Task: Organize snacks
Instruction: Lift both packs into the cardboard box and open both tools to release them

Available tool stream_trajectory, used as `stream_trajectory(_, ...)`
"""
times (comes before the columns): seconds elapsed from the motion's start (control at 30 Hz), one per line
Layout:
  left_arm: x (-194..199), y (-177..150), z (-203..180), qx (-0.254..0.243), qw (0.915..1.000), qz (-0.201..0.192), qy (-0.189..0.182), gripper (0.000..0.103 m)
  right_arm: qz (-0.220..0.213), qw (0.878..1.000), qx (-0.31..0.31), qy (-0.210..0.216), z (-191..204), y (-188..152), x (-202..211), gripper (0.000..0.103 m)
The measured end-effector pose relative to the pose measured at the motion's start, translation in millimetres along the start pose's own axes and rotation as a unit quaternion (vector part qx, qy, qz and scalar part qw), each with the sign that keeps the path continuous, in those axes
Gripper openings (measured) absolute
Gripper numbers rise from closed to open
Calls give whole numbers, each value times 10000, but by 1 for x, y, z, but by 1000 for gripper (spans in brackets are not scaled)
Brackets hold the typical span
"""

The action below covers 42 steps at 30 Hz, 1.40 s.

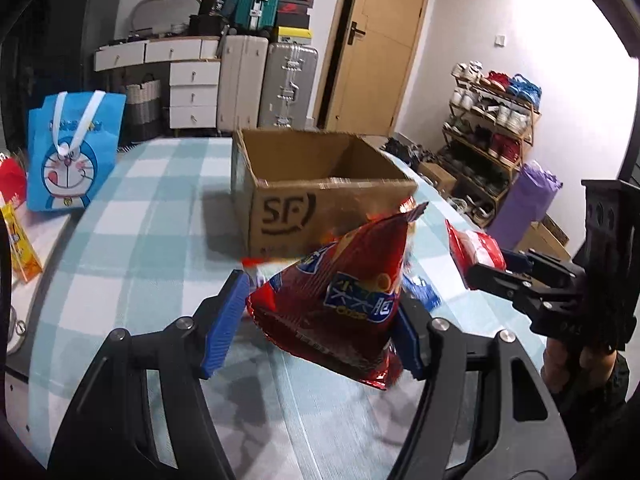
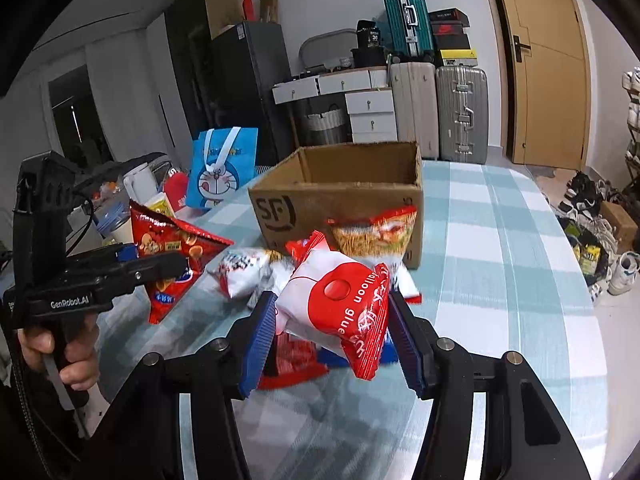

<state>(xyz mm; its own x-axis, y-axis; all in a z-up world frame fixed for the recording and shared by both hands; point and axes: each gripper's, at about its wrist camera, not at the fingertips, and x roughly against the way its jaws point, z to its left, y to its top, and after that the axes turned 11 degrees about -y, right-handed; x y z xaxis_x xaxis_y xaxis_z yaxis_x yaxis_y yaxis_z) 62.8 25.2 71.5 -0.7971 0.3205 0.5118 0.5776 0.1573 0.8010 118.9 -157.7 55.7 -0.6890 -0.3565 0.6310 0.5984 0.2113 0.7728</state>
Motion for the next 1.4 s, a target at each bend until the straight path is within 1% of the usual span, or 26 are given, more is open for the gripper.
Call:
stream_trajectory(0.13, -10, 21, 6, 37, 9999, -82, 71, 64, -88, 9998, -164, 8, 0, 16, -6, 56)
stream_trajectory(0.37, -23, 58, 10, -16, 9995, -264, 142, 64, -180, 9997, -129, 69, 5, 46, -19, 56)
stream_trajectory(0.6, -41, 87, 22, 155, 9988, -403, 221, 64, -302, 9995, -98, 51, 7, 75, -30, 56)
stream_trajectory(0.77, -54, 99, 26, 65, 9981, -496, 363, 64, -397, 9992, -53, 76, 8, 94, -40, 56)
stream_trajectory(0.83, -60, 103, 28, 59, 9980, -518, 358, 64, -423, 9990, -45, 125, 8, 100, -45, 56)
stream_trajectory(0.93, -68, 108, 32, 98, 9982, -486, 349, 64, -444, 9990, -26, 71, 7, 106, -52, 56)
stream_trajectory(1.0, -74, 113, 33, 88, 9980, -511, 365, 64, -390, 9991, -79, 120, 5, 111, -59, 56)
stream_trajectory(1.1, -84, 120, 33, -15, 9969, -593, 520, 64, -392, 9992, -44, 70, 5, 119, -67, 56)
stream_trajectory(1.17, -91, 123, 34, -1, 9973, -580, 450, 64, -370, 9993, -13, 64, 4, 125, -75, 56)
stream_trajectory(1.3, -105, 126, 37, -14, 9971, -559, 520, 64, -365, 9993, 25, 78, 3, 129, -82, 56)
stream_trajectory(1.4, -118, 128, 41, 65, 9977, -487, 471, 64, -353, 9993, -28, 107, -1, 131, -89, 56)
